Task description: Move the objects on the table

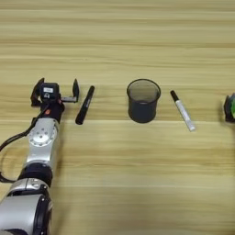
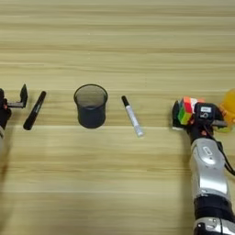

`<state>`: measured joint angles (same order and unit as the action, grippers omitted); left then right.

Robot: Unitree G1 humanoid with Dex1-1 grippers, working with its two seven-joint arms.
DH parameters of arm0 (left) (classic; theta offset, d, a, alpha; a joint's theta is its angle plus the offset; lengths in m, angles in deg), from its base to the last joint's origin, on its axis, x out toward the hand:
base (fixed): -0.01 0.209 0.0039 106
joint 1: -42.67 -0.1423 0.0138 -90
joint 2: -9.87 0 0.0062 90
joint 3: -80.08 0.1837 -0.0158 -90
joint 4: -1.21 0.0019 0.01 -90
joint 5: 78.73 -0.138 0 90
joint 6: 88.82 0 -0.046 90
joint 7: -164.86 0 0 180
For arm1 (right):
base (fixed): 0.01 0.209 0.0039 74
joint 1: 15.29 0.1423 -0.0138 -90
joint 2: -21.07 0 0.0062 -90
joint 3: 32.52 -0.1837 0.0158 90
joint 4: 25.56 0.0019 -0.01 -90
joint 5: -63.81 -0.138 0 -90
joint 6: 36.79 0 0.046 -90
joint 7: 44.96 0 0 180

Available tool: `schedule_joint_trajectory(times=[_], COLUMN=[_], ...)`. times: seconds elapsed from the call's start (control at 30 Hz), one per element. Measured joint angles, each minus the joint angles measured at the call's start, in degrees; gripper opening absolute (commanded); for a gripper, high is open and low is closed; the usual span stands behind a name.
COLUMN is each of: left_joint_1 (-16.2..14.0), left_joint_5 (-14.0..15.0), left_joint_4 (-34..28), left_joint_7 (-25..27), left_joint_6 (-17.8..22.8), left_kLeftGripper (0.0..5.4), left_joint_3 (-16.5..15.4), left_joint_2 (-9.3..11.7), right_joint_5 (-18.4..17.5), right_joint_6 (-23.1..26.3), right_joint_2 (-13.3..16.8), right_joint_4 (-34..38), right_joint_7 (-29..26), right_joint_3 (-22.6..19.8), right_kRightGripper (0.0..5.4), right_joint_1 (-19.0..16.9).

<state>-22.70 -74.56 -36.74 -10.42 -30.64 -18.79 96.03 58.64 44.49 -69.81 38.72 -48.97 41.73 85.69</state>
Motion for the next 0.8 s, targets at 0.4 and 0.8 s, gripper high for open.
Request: schedule_joint_trajectory(times=[0.4,0.8], left_joint_1=[0.0,0.0], left_joint_5=[0.0,0.0], left_joint_4=[0.0,0.0], left_joint_7=[0.0,0.0], left_joint_6=[0.0,0.0], left_kLeftGripper=[5.4,5.4], left_joint_3=[0.0,-0.3], left_joint_2=[0.0,0.0], right_joint_5=[-0.9,-1.0], right_joint_6=[-0.5,-0.5], right_joint_2=[0.2,0.2], right_joint_4=[-2.2,-2.2], right_joint_7=[-0.5,-2.7], right_joint_3=[-0.1,0.5], right_kRightGripper=[5.12,3.79], right_joint_1=[0.4,0.4])
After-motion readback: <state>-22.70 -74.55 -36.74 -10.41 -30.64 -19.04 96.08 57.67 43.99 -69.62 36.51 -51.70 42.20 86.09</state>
